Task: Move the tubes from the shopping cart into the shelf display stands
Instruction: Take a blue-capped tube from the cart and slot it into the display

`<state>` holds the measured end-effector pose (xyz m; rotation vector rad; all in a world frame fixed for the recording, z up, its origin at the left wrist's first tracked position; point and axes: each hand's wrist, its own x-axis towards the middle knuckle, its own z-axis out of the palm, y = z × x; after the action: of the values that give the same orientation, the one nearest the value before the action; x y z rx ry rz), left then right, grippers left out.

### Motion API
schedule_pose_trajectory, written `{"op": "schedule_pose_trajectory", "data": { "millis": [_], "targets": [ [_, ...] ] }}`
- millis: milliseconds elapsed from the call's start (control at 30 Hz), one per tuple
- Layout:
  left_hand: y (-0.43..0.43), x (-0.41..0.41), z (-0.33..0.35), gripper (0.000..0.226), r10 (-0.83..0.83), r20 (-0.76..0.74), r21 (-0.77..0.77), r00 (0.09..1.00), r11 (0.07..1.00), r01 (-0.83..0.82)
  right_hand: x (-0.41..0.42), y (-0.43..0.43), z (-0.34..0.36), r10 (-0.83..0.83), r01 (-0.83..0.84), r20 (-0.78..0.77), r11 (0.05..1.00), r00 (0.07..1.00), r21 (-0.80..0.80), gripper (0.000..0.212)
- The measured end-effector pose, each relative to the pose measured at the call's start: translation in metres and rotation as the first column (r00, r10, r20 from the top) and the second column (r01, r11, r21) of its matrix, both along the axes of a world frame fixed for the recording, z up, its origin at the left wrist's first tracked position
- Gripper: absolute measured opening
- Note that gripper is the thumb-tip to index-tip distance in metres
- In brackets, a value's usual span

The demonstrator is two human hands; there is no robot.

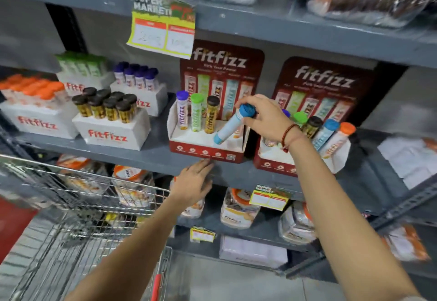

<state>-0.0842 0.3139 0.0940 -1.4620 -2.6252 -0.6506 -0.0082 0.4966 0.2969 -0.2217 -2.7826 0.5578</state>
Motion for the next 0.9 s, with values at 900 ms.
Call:
{"op": "schedule_pose_trajectory", "data": {
  "millis": [900],
  "targets": [
    [-0.007,-0.007,-0.022,0.056,-0.054,-0.118,-0.057,0.991,0.997,0.048,-0.08,0.02,-0.007,-0.09,0.092,0.1,0.996,0.991,-0.016,0.034]
  ]
}}
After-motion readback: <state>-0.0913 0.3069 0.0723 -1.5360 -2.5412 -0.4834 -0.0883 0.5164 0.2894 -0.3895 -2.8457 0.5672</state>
